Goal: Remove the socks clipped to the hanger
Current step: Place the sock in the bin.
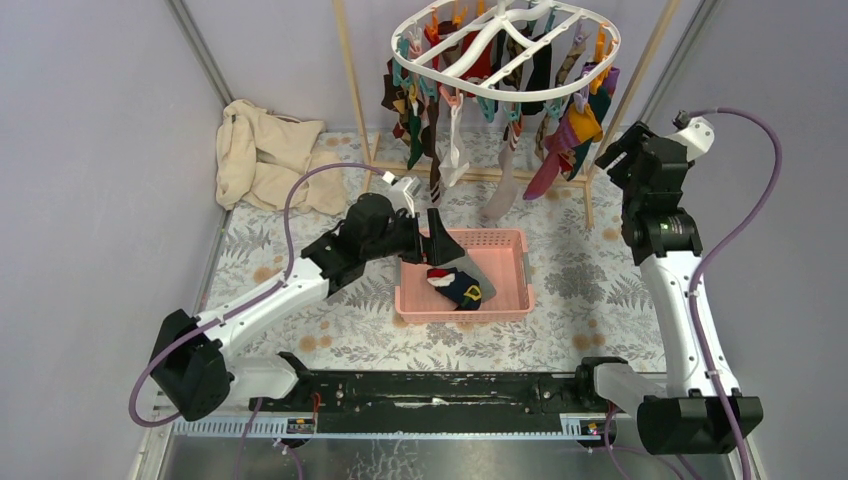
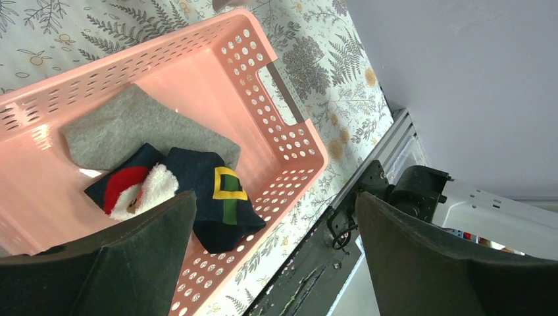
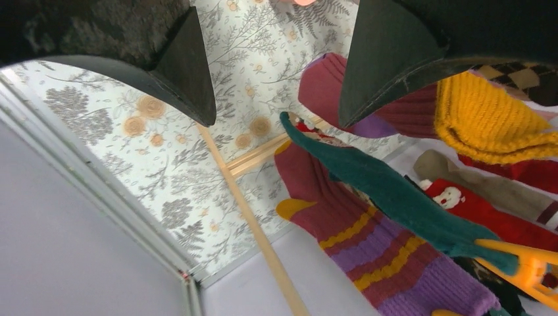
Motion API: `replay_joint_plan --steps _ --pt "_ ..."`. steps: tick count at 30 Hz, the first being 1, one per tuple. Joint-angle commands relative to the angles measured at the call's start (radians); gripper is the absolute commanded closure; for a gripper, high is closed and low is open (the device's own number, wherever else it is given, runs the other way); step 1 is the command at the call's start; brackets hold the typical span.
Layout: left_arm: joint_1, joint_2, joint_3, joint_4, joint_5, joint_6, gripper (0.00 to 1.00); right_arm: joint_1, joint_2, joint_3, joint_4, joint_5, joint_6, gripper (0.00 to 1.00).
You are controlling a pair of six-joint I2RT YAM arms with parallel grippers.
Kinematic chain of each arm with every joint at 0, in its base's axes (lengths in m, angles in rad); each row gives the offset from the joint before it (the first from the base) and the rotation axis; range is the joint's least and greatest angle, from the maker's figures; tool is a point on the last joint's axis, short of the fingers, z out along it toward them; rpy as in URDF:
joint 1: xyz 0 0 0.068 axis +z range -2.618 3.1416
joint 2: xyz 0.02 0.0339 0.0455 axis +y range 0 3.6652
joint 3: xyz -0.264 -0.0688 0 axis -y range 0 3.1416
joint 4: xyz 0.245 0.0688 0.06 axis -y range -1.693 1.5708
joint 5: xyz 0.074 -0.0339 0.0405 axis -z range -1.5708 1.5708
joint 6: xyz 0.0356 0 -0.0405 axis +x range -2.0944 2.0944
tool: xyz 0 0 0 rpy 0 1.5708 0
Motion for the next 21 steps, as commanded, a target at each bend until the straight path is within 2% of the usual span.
replay_joint_plan --steps 1,4,13,21 --pt "-0.007 -0.035 0.023 -0.019 -0.021 0.028 0.01 -0.046 0.048 -0.015 0.14 -0.168 0.031 0.24" --pt "-0.009 -0.044 0.024 -0.03 -0.024 0.03 0.01 -0.081 0.095 -0.024 0.23 -0.242 0.047 0.24" --pt "-0.008 -0.084 0.024 -0.075 -0.043 0.04 0.01 -0.109 0.223 0.018 0.381 -0.318 0.04 0.24" --pt "-0.009 -0.084 0.029 -0.085 -0.037 0.036 0.01 -0.109 0.284 -0.031 0.531 -0.454 0.021 0.25"
